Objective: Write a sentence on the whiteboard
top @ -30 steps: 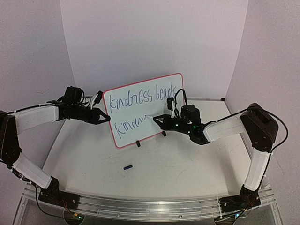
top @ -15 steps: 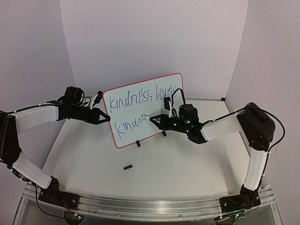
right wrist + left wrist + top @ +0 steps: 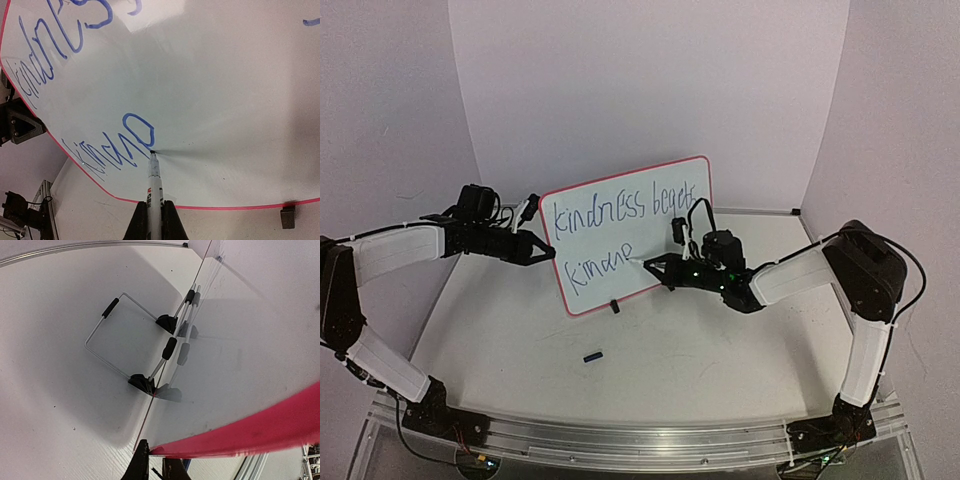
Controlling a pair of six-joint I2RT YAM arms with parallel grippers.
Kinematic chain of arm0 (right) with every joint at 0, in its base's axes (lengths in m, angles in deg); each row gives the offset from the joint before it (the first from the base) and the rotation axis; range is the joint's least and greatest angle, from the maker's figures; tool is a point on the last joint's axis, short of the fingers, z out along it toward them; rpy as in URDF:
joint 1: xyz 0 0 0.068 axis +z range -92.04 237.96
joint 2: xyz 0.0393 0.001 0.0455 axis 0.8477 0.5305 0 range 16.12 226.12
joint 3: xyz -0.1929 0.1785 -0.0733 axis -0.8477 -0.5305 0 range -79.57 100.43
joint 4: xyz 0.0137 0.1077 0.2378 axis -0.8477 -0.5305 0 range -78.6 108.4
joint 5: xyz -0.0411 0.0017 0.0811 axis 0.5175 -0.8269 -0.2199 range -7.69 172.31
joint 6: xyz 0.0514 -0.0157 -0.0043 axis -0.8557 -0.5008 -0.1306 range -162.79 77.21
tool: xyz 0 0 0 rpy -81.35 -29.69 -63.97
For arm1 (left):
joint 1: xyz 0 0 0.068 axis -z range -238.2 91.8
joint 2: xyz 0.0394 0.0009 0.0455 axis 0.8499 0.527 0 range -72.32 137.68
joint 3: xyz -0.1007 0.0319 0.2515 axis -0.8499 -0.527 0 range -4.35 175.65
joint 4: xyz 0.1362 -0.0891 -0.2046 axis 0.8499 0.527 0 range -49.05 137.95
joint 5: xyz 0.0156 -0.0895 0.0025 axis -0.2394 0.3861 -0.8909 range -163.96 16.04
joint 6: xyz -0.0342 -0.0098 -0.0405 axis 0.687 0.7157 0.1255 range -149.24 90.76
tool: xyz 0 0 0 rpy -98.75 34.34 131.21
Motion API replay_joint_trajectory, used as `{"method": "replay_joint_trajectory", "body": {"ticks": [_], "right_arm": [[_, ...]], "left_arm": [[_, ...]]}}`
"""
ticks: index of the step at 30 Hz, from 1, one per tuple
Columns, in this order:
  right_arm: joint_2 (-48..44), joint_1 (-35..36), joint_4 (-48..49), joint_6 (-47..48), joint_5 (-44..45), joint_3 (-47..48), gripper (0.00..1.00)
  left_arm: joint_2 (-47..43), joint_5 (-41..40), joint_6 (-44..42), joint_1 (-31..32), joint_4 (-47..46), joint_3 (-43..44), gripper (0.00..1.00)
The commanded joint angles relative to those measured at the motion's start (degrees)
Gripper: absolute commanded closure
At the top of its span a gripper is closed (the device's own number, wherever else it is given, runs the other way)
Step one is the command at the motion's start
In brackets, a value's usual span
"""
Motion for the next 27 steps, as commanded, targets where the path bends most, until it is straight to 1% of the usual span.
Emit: {"method": "replay_joint_trajectory", "body": {"ticks": [1,9,21,27], "right_arm": [[-0.5,-0.3,0.6,-0.2,3.0,-0.8,1.0],[-2.5,-0.3,0.1,0.7,5.4,-1.7,1.0],[-9.4,-0.4,0.7,3.7,7.0,-3.9,1.0],[-7.3,-0.6,0.5,3.0,6.7,-2.5,1.0]], "left_arm": [[0.0,-2.7,-3.2,0.7,2.4,1.6,1.0],[-0.2,-2.6,-3.1,0.7,2.4,1.6,1.0],[-0.5,-2.6,-3.0,1.0,2.3,1.6,1.0],[-0.6,-2.8,-3.1,1.1,2.4,1.5,1.0]]}}
